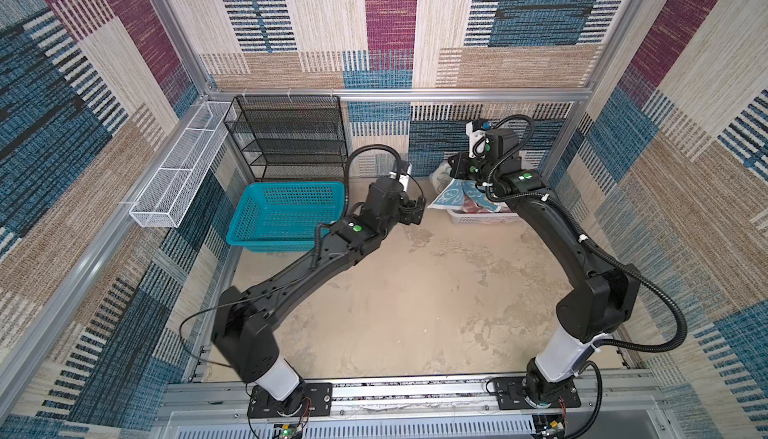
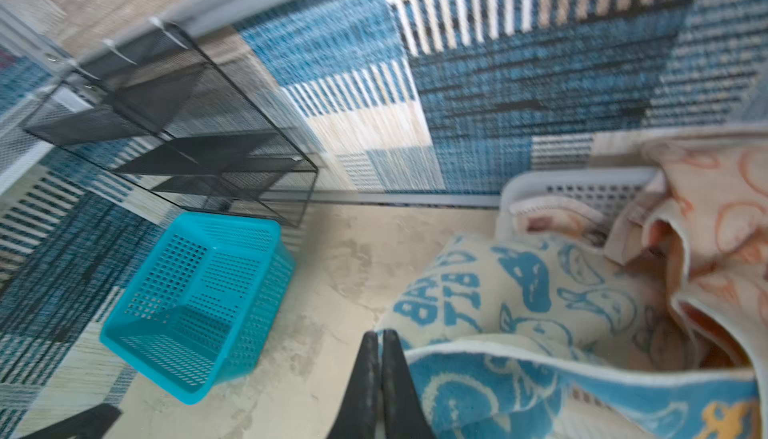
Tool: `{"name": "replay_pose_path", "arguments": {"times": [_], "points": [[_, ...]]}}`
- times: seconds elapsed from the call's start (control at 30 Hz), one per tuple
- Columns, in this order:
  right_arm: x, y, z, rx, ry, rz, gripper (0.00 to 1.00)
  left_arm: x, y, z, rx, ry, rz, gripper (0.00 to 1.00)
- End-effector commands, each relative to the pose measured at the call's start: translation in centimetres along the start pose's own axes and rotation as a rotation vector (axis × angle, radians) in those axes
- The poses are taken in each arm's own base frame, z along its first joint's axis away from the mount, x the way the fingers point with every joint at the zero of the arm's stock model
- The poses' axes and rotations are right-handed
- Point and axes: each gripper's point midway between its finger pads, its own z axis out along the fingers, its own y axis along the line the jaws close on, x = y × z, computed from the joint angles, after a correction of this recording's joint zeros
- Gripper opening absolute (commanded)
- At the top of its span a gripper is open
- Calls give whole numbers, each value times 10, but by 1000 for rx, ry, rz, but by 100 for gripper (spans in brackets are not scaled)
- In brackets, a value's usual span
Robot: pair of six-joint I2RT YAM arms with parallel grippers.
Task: Fold and stack the towels
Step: 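Grasp the blue bunny towel with the right gripper and pull it out, then lower the blue towel onto the table beside the white basket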
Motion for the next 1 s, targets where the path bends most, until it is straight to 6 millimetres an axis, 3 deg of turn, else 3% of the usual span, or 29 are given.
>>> {"name": "replay_pose_path", "arguments": {"times": [0.0, 0.07, 0.23, 0.33, 0.57, 0.73, 0.87, 0.97], "points": [[-1, 31, -1, -39, 15, -28, 0, 26, 27, -17, -75, 42, -129, 99], [-6, 51, -2, -69, 6, -38, 0, 32, 39, -32, -87, 30, -164, 99], [3, 106, -13, -152, 11, -91, 0, 46, 49, -55, -76, 32, -202, 99], [17, 115, -20, -206, 17, -83, 0, 60, 58, -60, -98, 39, -223, 99], [129, 44, 9, -46, 195, -39, 8, 96, 62, -56, -110, 115, -251, 99], [202, -30, 18, 62, 319, 49, 20, 117, 58, -53, -93, 168, -261, 99], [234, -75, 8, 198, 363, 39, 41, 129, 52, -50, -67, 199, -274, 99], [231, -85, -7, 257, 346, 18, 58, 141, 48, -46, -53, 232, -285, 99]]}}
